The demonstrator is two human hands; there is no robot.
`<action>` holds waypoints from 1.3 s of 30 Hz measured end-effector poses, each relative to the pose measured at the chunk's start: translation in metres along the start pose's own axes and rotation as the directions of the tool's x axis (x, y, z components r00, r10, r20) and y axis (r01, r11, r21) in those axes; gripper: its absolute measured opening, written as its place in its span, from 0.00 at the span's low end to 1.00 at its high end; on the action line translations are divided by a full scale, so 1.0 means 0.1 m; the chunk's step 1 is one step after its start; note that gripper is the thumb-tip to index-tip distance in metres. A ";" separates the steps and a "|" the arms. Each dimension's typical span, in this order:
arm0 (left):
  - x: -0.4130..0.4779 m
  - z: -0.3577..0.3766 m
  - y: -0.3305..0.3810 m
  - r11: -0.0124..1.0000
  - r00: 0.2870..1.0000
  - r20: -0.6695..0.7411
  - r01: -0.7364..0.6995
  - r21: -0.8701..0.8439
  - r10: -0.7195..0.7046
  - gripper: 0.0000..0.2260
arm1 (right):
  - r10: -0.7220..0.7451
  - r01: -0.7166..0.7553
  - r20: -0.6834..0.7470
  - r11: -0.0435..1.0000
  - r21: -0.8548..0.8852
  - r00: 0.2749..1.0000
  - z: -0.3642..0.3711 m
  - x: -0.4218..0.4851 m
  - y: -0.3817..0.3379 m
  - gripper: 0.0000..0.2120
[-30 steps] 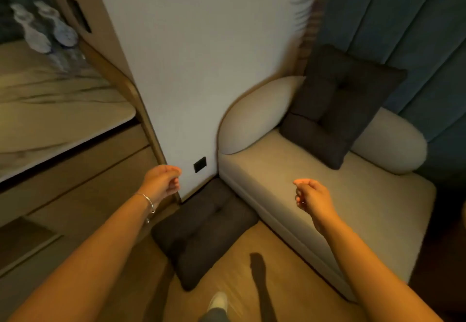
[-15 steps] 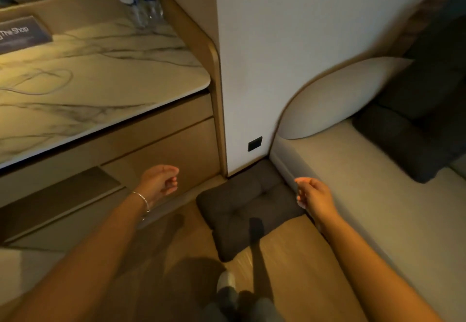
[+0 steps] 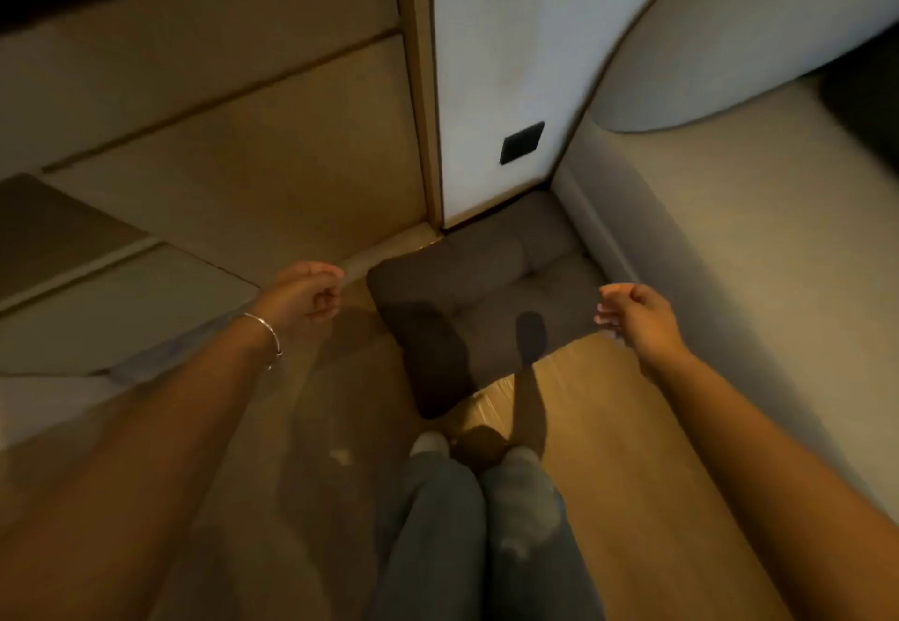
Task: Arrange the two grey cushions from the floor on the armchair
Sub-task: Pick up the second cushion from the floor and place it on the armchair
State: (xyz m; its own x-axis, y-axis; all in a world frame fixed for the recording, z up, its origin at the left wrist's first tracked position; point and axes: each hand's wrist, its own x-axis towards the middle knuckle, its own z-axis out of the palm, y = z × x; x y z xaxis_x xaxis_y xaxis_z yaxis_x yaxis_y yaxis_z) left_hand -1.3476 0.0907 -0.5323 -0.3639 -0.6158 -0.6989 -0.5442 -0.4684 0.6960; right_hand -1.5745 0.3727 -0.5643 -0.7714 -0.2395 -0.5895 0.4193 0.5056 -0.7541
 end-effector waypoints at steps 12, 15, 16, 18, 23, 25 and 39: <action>2.92 0.90 -2.48 0.997 0.986 -0.163 -0.001 -0.073 -0.011 0.07 | -0.176 0.075 -0.230 0.918 -0.389 0.957 0.31 3.08 2.46 0.17; 3.31 0.93 -2.82 0.996 0.951 -0.306 -0.057 -0.064 0.034 0.07 | -0.211 0.074 -0.244 0.878 -0.472 0.947 0.36 3.52 2.70 0.20; 3.41 0.92 -2.91 0.997 0.941 -0.336 -0.062 -0.056 0.039 0.07 | -0.221 0.068 -0.264 0.871 -0.487 0.939 0.36 3.63 2.74 0.21; 3.55 0.93 -3.03 0.998 0.931 -0.364 -0.039 -0.045 0.020 0.15 | -0.238 0.062 -0.278 0.851 -0.521 0.931 0.34 3.81 2.76 0.21; 3.71 0.98 -3.15 0.978 0.972 -0.183 0.117 -0.171 -0.148 0.39 | -0.179 0.093 -0.080 0.783 -0.615 0.981 0.26 4.18 2.69 0.31; 3.76 0.99 -3.18 0.974 0.977 -0.096 0.179 -0.137 -0.193 0.47 | -0.071 -0.023 -0.126 0.784 -0.621 0.990 0.28 4.21 2.69 0.42; 4.09 0.60 -3.12 0.990 0.935 -0.347 0.108 0.086 -0.072 0.43 | 0.272 -0.270 0.049 0.962 -0.032 0.961 0.57 3.48 3.60 0.27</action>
State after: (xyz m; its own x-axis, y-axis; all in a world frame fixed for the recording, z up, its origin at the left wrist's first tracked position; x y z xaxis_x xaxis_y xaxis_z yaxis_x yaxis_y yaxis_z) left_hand -1.3718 0.0231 -1.0451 -0.0389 -0.7617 -0.6467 -0.6435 -0.4761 0.5994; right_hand -1.6648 0.4245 -1.0576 -0.6039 -0.1337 -0.7858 0.5968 0.5777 -0.5569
